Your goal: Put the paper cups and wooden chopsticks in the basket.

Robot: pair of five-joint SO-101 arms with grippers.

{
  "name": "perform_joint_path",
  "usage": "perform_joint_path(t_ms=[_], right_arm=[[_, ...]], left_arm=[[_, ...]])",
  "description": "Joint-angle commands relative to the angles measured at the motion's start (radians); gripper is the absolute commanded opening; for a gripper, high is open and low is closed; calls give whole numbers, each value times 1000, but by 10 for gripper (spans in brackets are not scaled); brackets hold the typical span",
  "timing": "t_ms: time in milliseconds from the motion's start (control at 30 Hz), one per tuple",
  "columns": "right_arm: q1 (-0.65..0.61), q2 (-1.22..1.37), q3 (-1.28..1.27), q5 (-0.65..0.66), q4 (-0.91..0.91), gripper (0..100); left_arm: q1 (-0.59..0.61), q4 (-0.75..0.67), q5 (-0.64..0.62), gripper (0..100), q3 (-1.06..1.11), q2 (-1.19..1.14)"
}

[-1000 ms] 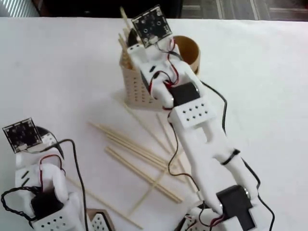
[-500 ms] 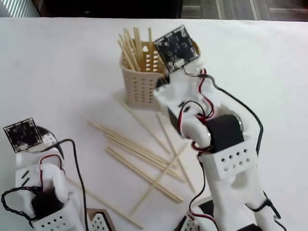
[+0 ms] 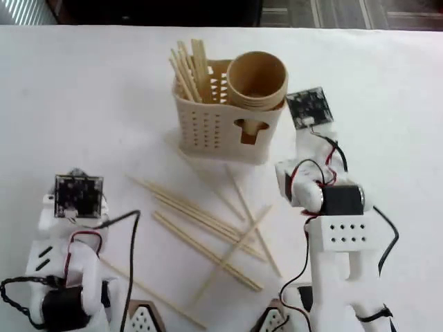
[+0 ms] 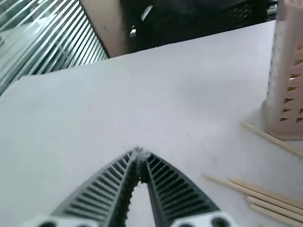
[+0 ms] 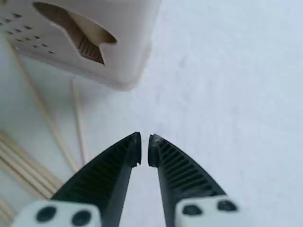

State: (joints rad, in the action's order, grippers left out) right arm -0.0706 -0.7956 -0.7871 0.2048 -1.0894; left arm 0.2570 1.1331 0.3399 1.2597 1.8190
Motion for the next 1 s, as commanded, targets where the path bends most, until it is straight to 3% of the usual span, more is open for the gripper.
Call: perform_joint_path(t_ms=[0, 200, 333, 500, 733, 967], right_arm=[[51, -25, -138, -100, 179, 42], [140, -25, -258, -120, 355, 42], [193, -25, -261, -121, 366, 42], [196, -25, -267, -121, 367, 42], [196, -25, -296, -120, 417, 42], [234, -25, -298, -121, 417, 42]], left_arm=[[-102, 58, 95, 24, -92, -8], [-232, 132, 247, 46, -97, -10], [-283, 180, 321, 118, -97, -10], [-334, 209, 417, 129, -103, -41], [-338, 199, 497, 132, -250, -394], [-461, 267, 744, 133, -385, -716]])
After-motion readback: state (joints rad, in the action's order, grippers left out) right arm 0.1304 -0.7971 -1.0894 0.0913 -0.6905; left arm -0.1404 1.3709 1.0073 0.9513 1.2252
